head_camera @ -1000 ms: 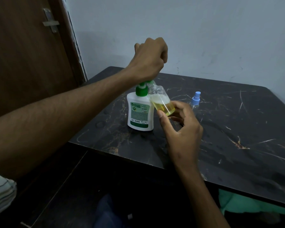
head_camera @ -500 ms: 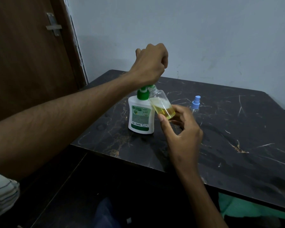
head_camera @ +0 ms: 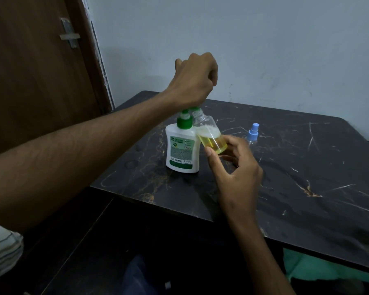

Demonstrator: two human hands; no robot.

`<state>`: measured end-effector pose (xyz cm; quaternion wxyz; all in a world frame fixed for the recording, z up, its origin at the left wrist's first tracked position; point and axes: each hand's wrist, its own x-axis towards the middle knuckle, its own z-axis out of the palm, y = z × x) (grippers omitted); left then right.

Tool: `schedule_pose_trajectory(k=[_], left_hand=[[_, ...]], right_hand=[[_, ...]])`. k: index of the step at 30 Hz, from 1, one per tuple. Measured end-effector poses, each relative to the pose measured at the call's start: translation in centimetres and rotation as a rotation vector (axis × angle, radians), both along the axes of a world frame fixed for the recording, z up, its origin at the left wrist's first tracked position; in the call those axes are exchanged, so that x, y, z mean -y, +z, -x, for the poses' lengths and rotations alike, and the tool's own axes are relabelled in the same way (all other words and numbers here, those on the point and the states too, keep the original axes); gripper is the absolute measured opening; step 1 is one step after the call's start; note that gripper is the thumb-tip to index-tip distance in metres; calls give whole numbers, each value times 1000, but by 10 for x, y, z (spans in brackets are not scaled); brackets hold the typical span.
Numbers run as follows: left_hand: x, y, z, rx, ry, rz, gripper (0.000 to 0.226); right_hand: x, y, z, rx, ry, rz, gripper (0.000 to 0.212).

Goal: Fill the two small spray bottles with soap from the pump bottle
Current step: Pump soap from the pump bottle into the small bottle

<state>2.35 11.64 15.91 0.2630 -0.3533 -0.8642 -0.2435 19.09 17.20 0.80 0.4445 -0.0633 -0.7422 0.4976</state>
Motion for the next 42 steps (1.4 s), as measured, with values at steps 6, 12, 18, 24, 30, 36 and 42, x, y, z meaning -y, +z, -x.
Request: schedule_pose_trajectory(k=[6,12,18,24,30,36,42], left_hand=[[0,-4,0,22,3,26,42],[-1,0,-4,-8,-7,30,39],[1,-1,-4,23,3,37,39],[0,-4,-3,16,-2,30,39],[2,3,-2,30,8,-10,43],[0,-6,-2,25,-3,18,41],[0,2,-3,20,-1,16,43]], right_hand=[[0,-1,1,12,-15,-14,31],[1,0,0,-1,-10,-3,29],[1,1,-1,-5,-1,-5,29],[1,-1,1,-5,-7,-12,29],[1,0,0,-11,-3,-2,34],[1,1,1,0,-14,0,33],[1,1,0,3,-13,2,31]])
